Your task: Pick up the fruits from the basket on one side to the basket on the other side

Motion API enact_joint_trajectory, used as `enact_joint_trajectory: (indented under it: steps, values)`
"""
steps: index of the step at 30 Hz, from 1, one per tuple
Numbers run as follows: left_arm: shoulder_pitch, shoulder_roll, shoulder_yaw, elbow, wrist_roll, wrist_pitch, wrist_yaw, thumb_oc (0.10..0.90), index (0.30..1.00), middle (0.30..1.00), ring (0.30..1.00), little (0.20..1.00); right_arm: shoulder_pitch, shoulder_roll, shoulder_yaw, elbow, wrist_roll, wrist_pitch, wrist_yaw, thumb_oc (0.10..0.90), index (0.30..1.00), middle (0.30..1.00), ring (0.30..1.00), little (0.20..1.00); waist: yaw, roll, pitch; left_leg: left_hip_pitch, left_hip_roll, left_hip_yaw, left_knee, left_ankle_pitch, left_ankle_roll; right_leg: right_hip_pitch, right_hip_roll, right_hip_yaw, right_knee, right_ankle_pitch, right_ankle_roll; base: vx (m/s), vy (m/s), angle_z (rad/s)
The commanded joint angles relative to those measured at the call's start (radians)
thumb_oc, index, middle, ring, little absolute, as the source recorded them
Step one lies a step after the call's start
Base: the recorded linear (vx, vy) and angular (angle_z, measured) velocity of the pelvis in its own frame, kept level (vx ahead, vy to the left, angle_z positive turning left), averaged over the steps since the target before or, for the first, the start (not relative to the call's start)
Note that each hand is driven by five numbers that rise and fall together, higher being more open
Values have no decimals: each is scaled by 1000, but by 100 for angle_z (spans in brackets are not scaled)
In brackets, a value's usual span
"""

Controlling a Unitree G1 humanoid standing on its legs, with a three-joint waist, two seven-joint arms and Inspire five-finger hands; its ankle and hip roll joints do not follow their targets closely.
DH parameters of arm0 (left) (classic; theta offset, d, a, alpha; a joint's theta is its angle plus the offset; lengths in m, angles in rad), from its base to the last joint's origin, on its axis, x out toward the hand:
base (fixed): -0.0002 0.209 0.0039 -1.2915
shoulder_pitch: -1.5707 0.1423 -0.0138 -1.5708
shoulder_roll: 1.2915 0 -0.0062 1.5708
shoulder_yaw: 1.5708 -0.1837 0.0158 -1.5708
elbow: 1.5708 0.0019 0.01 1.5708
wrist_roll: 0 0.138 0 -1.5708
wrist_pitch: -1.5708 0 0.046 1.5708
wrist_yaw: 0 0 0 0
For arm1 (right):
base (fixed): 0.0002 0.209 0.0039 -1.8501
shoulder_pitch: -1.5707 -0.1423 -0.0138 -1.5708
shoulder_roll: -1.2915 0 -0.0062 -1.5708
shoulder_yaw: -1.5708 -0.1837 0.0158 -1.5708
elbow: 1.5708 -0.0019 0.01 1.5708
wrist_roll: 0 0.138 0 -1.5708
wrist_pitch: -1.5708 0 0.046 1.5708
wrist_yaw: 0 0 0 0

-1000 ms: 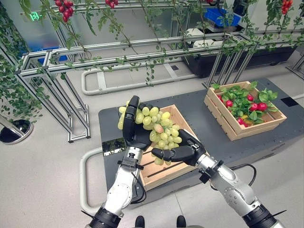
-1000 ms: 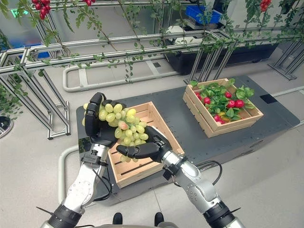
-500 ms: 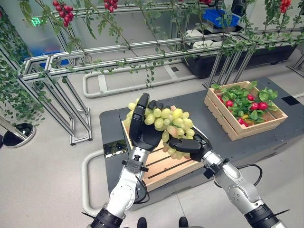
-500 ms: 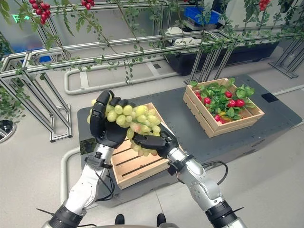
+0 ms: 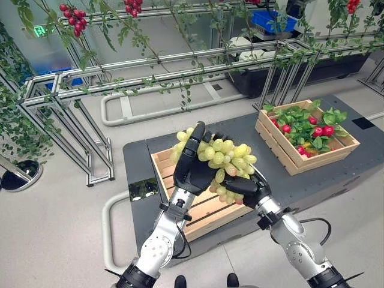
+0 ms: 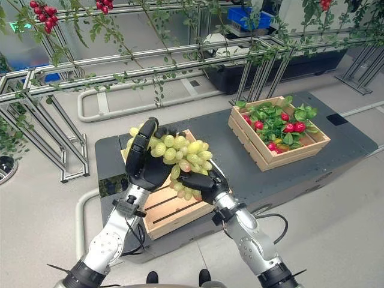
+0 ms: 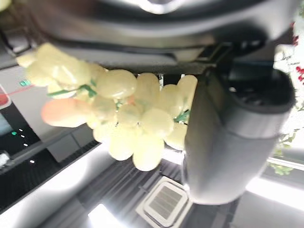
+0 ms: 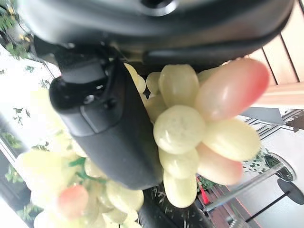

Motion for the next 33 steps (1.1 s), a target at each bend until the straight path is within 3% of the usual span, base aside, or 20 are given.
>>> enact_joint_trajectory:
  steps: [1, 10, 15, 19, 23, 28, 31, 33]
  values:
    - [-16, 20, 108, -1, 37, -92, 15, 800, 900, 900, 900, 900, -38, 53, -90, -178, 82, -235, 38, 400, 300, 300, 300, 300, -17, -19, -83, -8, 47, -5, 2, -43, 14, -27, -7, 5, 1, 35, -23, -14, -165, -19]
    - [-9, 32, 204, 36, 121, -282, 100, 800, 900, 900, 900, 900, -49, 46, -179, -189, 121, -284, -26, 400, 300, 300, 300, 300, -24, -2, -57, -58, 83, -29, 2, 14, -15, -49, 40, 28, 1, 33, -57, -47, -101, -2]
    - [9, 7, 267, 57, 157, -356, 190, 800, 900, 900, 900, 900, -44, 66, -193, -191, 114, -312, -58, 400, 300, 300, 300, 300, -3, -5, -39, -58, 9, -115, 46, -13, 5, -37, 35, 52, 1, 33, -62, 5, 90, -5]
    - [31, -10, 303, 36, 180, -426, 265, 800, 900, 900, 900, 900, -45, 95, -163, -202, 134, -312, -84, 400, 300, 300, 300, 300, 28, -12, -37, -63, -65, -227, 84, -46, 35, -23, 16, 89, 1, 48, -56, 8, 261, -52]
    - [15, -25, 303, 47, 179, -404, 285, 800, 900, 900, 900, 900, -44, 124, -143, -211, 128, -319, -110, 400, 300, 300, 300, 300, 28, -11, -42, -36, -79, -211, 52, -51, 45, -16, -6, 85, 1, 51, -36, -41, 272, -38]
    - [4, -24, 282, 54, 207, -310, 246, 800, 900, 900, 900, 900, -49, 159, -150, -199, 193, -308, -103, 400, 300, 300, 300, 300, 33, -3, -35, -10, -119, -193, 20, -64, 79, -44, -48, 90, 15, 85, 12, -121, 341, -9]
    - [-7, -16, 273, 53, 205, -272, 231, 800, 900, 900, 900, 900, -62, 181, -151, -191, 206, -311, -102, 400, 300, 300, 300, 300, 32, 0, -23, -11, -141, -178, 36, -83, 92, -79, -63, 107, 35, 110, 31, -115, 266, -6]
    - [-20, -7, 259, 55, 201, -251, 223, 800, 900, 900, 900, 900, -69, 191, -143, -202, 196, -306, -108, 400, 300, 300, 300, 300, 29, 1, -11, -4, -155, -153, 39, -98, 100, -115, -89, 108, 34, 160, 46, -148, 266, -16]
